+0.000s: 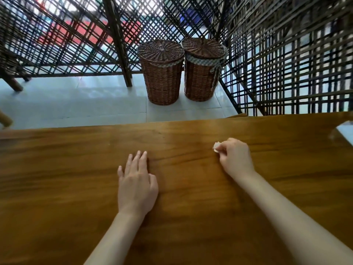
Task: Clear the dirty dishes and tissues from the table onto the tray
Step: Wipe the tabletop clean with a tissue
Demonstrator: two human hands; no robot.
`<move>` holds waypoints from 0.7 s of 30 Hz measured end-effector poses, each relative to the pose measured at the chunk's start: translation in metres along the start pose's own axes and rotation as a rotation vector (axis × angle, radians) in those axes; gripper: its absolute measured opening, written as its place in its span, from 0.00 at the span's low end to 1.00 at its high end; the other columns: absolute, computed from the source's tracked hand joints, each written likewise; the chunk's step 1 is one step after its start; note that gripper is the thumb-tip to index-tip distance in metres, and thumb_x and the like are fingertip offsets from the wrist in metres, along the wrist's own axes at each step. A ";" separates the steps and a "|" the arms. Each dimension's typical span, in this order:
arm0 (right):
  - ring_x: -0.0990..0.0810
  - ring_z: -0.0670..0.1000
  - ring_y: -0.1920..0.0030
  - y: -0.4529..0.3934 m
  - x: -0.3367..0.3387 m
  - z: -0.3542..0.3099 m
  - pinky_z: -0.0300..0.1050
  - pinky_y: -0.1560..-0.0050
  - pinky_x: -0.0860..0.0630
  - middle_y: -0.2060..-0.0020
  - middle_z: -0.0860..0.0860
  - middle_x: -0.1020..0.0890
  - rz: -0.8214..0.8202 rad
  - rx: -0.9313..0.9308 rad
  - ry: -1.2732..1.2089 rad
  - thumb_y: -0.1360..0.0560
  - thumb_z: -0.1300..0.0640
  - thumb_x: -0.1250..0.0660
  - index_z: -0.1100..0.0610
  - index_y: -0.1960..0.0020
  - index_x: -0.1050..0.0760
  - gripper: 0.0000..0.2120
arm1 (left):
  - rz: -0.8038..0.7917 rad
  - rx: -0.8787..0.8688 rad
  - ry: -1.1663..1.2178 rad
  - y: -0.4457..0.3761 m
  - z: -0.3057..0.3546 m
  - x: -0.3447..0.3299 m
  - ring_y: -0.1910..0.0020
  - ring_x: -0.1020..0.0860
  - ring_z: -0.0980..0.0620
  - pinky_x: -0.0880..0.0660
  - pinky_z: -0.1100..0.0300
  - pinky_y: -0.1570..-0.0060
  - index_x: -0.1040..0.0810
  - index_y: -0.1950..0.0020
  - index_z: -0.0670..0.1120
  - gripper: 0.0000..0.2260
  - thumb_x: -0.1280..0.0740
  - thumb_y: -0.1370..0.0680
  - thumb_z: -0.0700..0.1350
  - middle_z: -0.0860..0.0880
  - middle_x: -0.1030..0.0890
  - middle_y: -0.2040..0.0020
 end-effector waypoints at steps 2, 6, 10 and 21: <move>0.22 0.54 0.53 -0.002 0.000 -0.002 0.44 0.51 0.27 0.57 0.54 0.18 -0.017 -0.030 0.015 0.25 0.65 0.36 0.59 0.53 0.17 0.10 | -0.004 -0.003 0.004 -0.001 0.000 -0.001 0.24 0.47 0.50 0.53 0.49 0.27 0.42 0.24 0.47 0.25 0.43 0.22 0.45 0.49 0.40 0.24; 0.21 0.53 0.54 -0.002 -0.005 -0.027 0.43 0.53 0.26 0.57 0.56 0.18 0.049 -0.055 -0.101 0.25 0.63 0.34 0.61 0.52 0.17 0.07 | -0.009 -0.009 0.004 0.000 0.001 -0.002 0.24 0.48 0.50 0.54 0.50 0.27 0.42 0.24 0.47 0.25 0.44 0.22 0.46 0.49 0.41 0.24; 0.23 0.53 0.52 -0.015 -0.027 -0.091 0.43 0.53 0.27 0.57 0.55 0.20 0.007 0.082 -0.201 0.25 0.65 0.35 0.58 0.52 0.17 0.08 | -0.002 -0.010 0.008 0.000 0.000 -0.003 0.24 0.48 0.49 0.54 0.51 0.27 0.42 0.24 0.47 0.25 0.45 0.22 0.46 0.48 0.41 0.24; 0.22 0.55 0.49 -0.003 -0.021 -0.041 0.47 0.49 0.24 0.52 0.56 0.18 0.052 -0.137 -0.040 0.25 0.67 0.38 0.59 0.50 0.18 0.12 | -0.005 -0.026 0.029 -0.004 -0.003 -0.004 0.24 0.46 0.47 0.52 0.48 0.27 0.40 0.25 0.45 0.25 0.44 0.23 0.43 0.45 0.39 0.25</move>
Point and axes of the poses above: each hand's wrist, its own y-axis away from the middle knuckle, its own x-axis out of the back of the hand, z = x × y, the point moved 3 cm from there along -y, towards the middle knuckle
